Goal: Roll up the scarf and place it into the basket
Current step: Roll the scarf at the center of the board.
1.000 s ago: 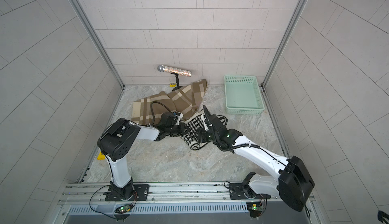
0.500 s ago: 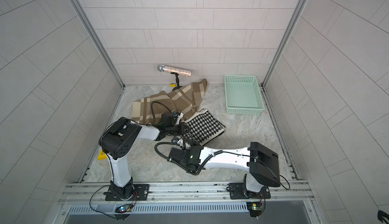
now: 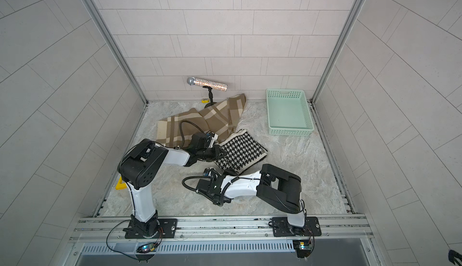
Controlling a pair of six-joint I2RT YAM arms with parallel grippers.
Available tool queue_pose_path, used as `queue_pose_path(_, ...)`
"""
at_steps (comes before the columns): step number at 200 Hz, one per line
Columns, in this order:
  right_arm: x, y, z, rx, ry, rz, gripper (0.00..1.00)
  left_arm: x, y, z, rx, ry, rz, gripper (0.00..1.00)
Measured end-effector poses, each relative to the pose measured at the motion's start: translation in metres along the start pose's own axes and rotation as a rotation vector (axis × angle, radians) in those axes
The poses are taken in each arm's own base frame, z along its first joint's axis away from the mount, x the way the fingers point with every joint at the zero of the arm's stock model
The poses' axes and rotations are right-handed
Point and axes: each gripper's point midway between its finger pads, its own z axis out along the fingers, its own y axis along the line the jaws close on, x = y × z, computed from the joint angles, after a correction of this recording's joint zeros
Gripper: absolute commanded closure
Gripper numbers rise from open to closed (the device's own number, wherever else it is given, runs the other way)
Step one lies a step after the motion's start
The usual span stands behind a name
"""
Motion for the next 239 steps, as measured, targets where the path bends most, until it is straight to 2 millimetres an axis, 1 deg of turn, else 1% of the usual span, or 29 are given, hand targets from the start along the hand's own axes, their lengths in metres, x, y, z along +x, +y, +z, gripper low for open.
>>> queue_pose_path(5, 0.001, 0.0, 0.002, -0.004, 0.006, 0.011, 0.74, -0.001, 0.0, -0.001, 0.0, -0.001, -0.004, 0.92)
queue_pose_path(9, 0.003, 0.0, 0.004, -0.011, 0.012, 0.007, 0.77, -0.001, -0.001, -0.001, 0.001, -0.002, -0.006, 0.85)
queue_pose_path(11, 0.003, 0.0, 0.004, -0.012, 0.013, 0.014, 0.8, -0.002, 0.0, -0.002, 0.001, -0.003, -0.01, 0.82)
queue_pose_path(16, 0.004, 0.0, 0.005, -0.024, 0.018, 0.021, 0.84, -0.004, -0.001, -0.005, 0.001, -0.008, -0.016, 0.76)
queue_pose_path(24, 0.005, 0.001, 0.007, -0.042, 0.021, 0.043, 0.87, -0.005, -0.004, -0.009, 0.006, -0.013, -0.025, 0.71)
queue_pose_path(32, 0.006, 0.002, 0.007, -0.069, 0.022, 0.073, 0.93, -0.006, -0.007, -0.016, 0.008, -0.021, -0.037, 0.65)
queue_pose_path(35, 0.006, 0.003, 0.006, -0.081, 0.022, 0.079, 0.95, -0.008, -0.009, -0.021, 0.006, -0.028, -0.037, 0.64)
queue_pose_path(43, 0.006, 0.003, 0.004, -0.118, 0.019, 0.125, 1.0, -0.01, -0.011, -0.032, 0.002, -0.043, -0.045, 0.57)
queue_pose_path(50, 0.006, 0.002, 0.001, -0.155, 0.017, 0.162, 1.0, -0.015, -0.013, -0.044, -0.004, -0.065, -0.058, 0.51)
queue_pose_path(66, 0.007, 0.0, -0.008, -0.257, 0.012, 0.257, 1.0, -0.027, -0.018, -0.073, -0.032, -0.13, -0.061, 0.43)
queue_pose_path(74, 0.006, -0.001, -0.013, -0.315, 0.005, 0.312, 1.0, -0.034, -0.021, -0.089, -0.053, -0.17, -0.052, 0.41)
queue_pose_path(84, 0.006, -0.003, -0.019, -0.385, -0.003, 0.376, 1.0, -0.041, -0.031, -0.112, -0.079, -0.224, -0.024, 0.4)
queue_pose_path(103, 0.004, -0.007, -0.028, -0.521, -0.025, 0.486, 1.0, -0.042, -0.051, -0.147, -0.109, -0.304, 0.037, 0.39)
queue_pose_path(114, 0.006, -0.008, -0.029, -0.595, -0.032, 0.541, 1.0, -0.039, -0.055, -0.162, -0.129, -0.336, 0.06, 0.39)
queue_pose_path(118, 0.007, -0.009, -0.029, -0.62, -0.026, 0.589, 1.0, -0.036, -0.056, -0.166, -0.135, -0.343, 0.065, 0.39)
queue_pose_path(129, 0.01, -0.009, -0.028, -0.689, -0.017, 0.685, 1.0, -0.029, -0.053, -0.173, -0.152, -0.348, 0.069, 0.39)
queue_pose_path(139, 0.016, -0.011, -0.025, -0.746, -0.006, 0.776, 1.0, -0.021, -0.046, -0.173, -0.17, -0.332, 0.063, 0.37)
queue_pose_path(149, 0.021, -0.014, -0.021, -0.795, 0.005, 0.859, 1.0, -0.011, -0.036, -0.169, -0.189, -0.303, 0.048, 0.37)
queue_pose_path(162, 0.027, -0.017, -0.016, -0.856, 0.018, 0.961, 1.0, 0.001, -0.023, -0.16, -0.215, -0.252, 0.025, 0.36)
queue_pose_path(175, 0.034, -0.02, -0.009, -0.902, 0.036, 1.041, 1.0, 0.012, -0.016, -0.147, -0.229, -0.197, 0.014, 0.36)
queue_pose_path(190, 0.036, -0.022, -0.005, -0.949, 0.05, 1.098, 1.0, 0.024, -0.012, -0.131, -0.235, -0.131, 0.014, 0.35)
queue_pose_path(211, 0.032, -0.024, -0.005, -1.009, 0.05, 1.136, 1.0, 0.038, -0.011, -0.105, -0.233, -0.049, 0.023, 0.35)
queue_pose_path(226, 0.03, -0.024, -0.005, -1.043, 0.052, 1.152, 1.0, 0.043, -0.013, -0.09, -0.221, -0.013, 0.03, 0.34)
queue_pose_path(239, 0.029, -0.025, -0.005, -1.07, 0.054, 1.164, 1.0, 0.042, -0.018, -0.077, -0.207, 0.004, 0.041, 0.33)
